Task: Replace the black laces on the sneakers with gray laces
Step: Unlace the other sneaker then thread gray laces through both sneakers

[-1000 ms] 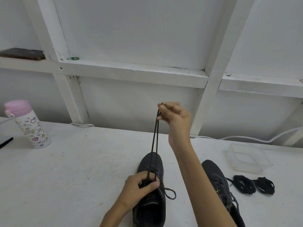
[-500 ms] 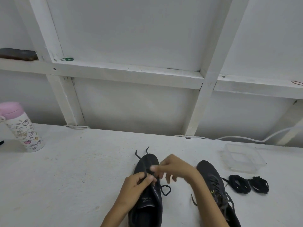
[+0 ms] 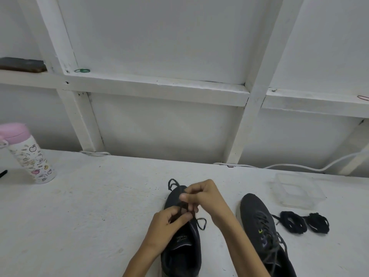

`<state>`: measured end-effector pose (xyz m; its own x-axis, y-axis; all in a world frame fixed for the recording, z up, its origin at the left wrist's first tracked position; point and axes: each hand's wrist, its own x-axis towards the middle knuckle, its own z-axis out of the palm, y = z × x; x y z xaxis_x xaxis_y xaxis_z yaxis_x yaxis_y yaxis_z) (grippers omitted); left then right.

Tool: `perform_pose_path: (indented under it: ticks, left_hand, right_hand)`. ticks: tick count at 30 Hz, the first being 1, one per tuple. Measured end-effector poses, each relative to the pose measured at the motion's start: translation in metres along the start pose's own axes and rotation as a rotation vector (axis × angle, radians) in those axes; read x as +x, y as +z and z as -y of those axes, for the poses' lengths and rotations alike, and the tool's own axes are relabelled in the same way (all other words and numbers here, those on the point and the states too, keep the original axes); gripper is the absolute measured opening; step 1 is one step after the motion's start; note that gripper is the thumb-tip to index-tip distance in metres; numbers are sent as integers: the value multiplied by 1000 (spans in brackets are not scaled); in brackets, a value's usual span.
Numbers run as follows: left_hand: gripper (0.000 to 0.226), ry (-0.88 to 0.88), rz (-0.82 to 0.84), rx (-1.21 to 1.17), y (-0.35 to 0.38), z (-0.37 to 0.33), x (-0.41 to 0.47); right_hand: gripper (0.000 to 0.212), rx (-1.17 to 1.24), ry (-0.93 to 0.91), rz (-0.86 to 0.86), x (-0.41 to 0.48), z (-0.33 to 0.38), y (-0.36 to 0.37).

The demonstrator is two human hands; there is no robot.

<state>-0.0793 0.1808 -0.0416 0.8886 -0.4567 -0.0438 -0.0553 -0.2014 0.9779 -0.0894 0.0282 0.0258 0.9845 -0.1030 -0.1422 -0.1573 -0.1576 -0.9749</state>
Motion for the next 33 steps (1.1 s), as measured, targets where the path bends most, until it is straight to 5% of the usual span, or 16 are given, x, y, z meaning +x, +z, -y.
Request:
perform_pose_path:
  ticks: [6,23,28,33]
  left_hand:
    - [7,18,18,107,5,3,-2]
    - [9,39,104,98,-3,-12,2]
    - [17,22,144,69,-7,-14,3]
    - [22,20,127,119,-6,-15,4]
  right_hand:
    - [11,313,-170,-146,17,68,-29]
    - [22,423,-119,94,19,89,-14]
    - [32,481,-146,36,21,100,-23]
    - [18,540,-130,50,18,93,-24]
